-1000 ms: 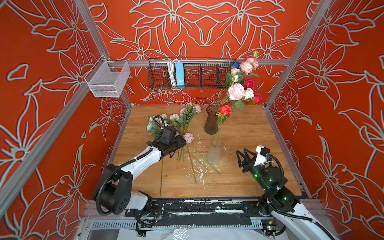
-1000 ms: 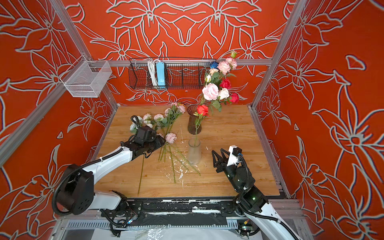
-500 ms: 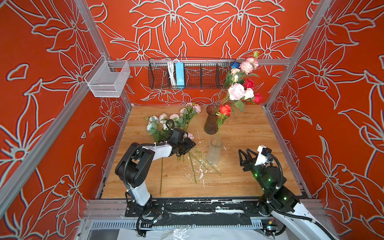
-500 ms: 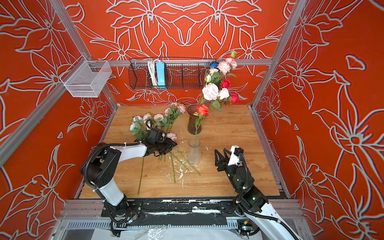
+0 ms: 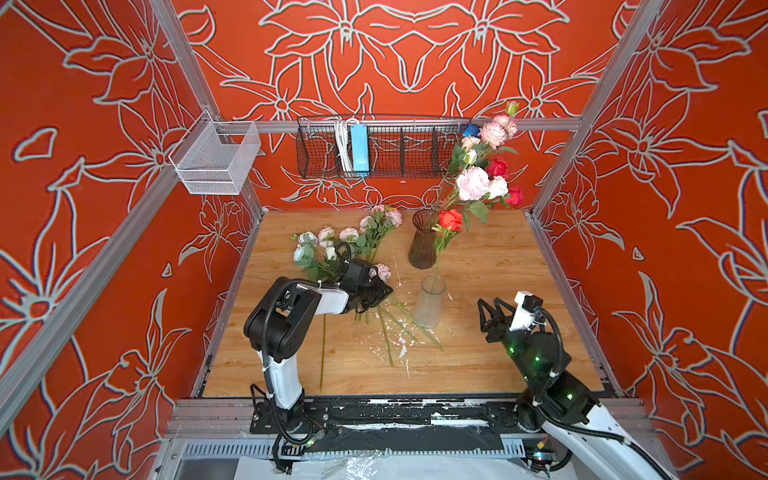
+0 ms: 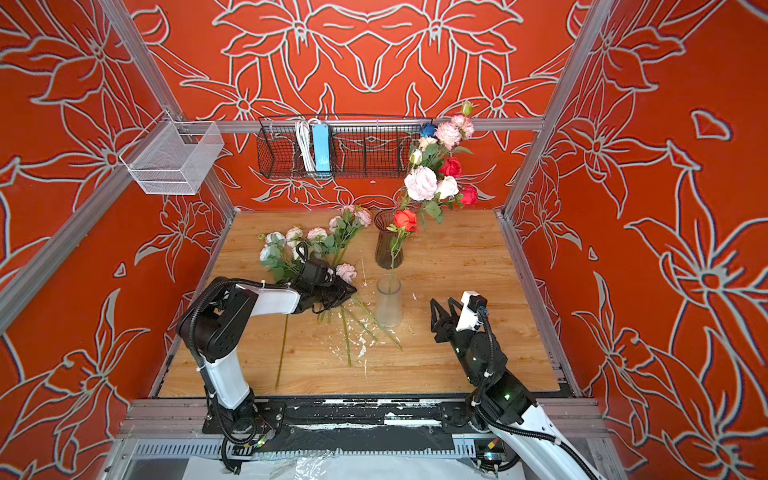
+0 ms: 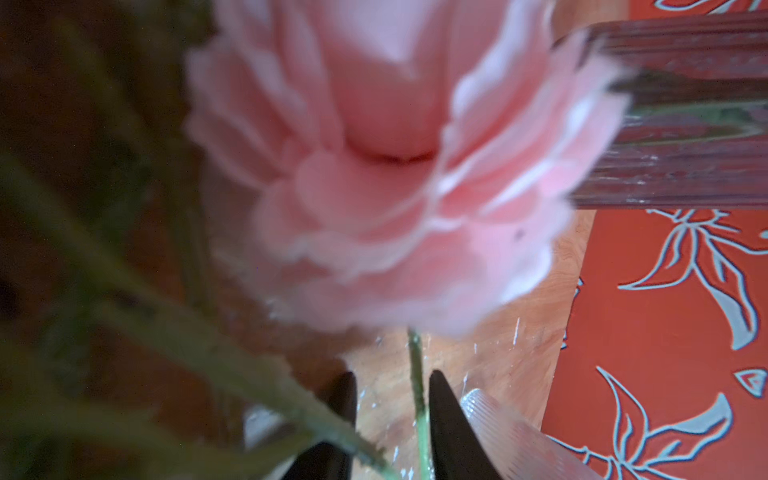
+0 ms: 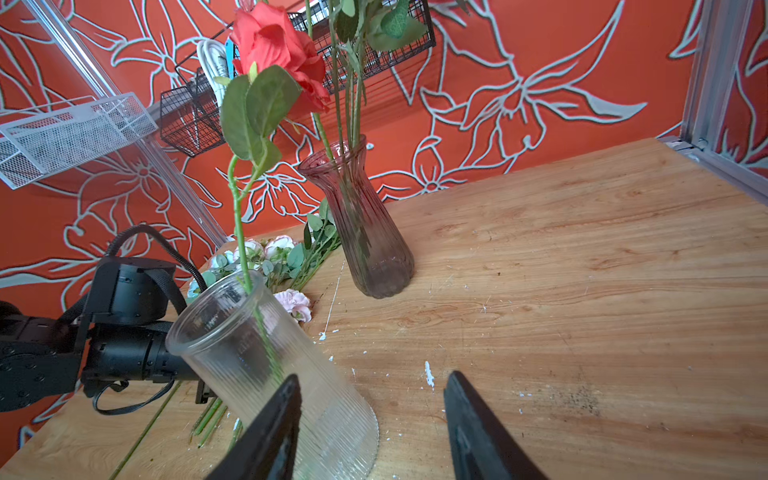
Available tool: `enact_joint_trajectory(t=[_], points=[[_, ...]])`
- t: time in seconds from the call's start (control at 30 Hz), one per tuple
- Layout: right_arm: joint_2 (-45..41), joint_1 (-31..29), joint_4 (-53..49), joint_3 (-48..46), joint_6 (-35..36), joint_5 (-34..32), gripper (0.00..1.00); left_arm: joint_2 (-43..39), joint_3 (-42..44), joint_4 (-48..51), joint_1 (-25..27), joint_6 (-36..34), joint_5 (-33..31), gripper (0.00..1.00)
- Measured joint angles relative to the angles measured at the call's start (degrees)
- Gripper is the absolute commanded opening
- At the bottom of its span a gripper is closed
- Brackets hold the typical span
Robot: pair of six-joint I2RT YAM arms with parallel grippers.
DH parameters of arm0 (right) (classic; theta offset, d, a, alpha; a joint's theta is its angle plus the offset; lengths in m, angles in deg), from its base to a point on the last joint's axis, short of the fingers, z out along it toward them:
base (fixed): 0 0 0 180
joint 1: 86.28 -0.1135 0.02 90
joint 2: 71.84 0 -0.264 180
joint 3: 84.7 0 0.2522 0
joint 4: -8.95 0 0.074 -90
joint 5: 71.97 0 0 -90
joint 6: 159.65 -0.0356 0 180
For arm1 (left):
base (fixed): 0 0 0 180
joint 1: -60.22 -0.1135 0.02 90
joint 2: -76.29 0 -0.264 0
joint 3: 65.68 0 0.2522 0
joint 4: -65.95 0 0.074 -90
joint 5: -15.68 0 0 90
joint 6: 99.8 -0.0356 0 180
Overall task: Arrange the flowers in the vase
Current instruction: 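Move left gripper back to the loose flowers and grasp a pink peony stem, then lift the pink peony and carry it above the clear cylinder vase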
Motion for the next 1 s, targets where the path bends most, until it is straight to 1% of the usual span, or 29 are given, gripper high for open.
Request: enact_joint_trajectory(t=[0.13,0.23,0.3,0.37,0.43,0.57,0.7,0.8,0.87,1.0], points=[[0.20,0.00,0.00,0.00,-0.07,-0.22,0.57,0.00,2.32,-5.64,-0.02,0.13,0.46,0.34],[0.48,0.00,0.00,0.00,-0.09,-0.31,0.56,0.00,4.61,-9.99,-0.02,0.20,1.01,0.31],[0.55,0.00,-0.04,0.00,-0.11,-0.37,0.56,0.09,5.64,-12.81,-0.02,0.42,1.38,0.24],[0.55,0.00,-0.04,0.00,-0.11,-0.44,0.56,0.35,6.27,-15.50,0.00,0.46,1.66,0.14],[0.55,0.00,-0.07,0.00,-0.11,-0.44,0.56,0.55,6.64,-17.27,-0.02,0.66,1.81,0.08],[0.55,0.00,-0.13,0.00,-0.11,-0.44,0.56,0.55,7.32,-19.56,-0.07,1.05,2.01,0.01],[0.55,0.00,-0.26,0.00,-0.11,-0.46,0.56,-0.28,8.04,-19.85,-0.20,1.16,1.88,0.01],[0.42,0.00,-0.26,0.00,-0.11,-0.44,0.56,-3.10,8.52,-19.02,-0.37,1.07,1.84,0.01],[0.35,0.00,-0.28,0.00,-0.11,-0.46,0.56,-6.36,8.50,-17.44,-0.48,0.48,1.79,0.01],[0.00,0.00,-0.33,0.00,-0.11,-0.46,0.56,-16.22,6.73,-10.82,-0.55,-2.73,1.07,0.01]])
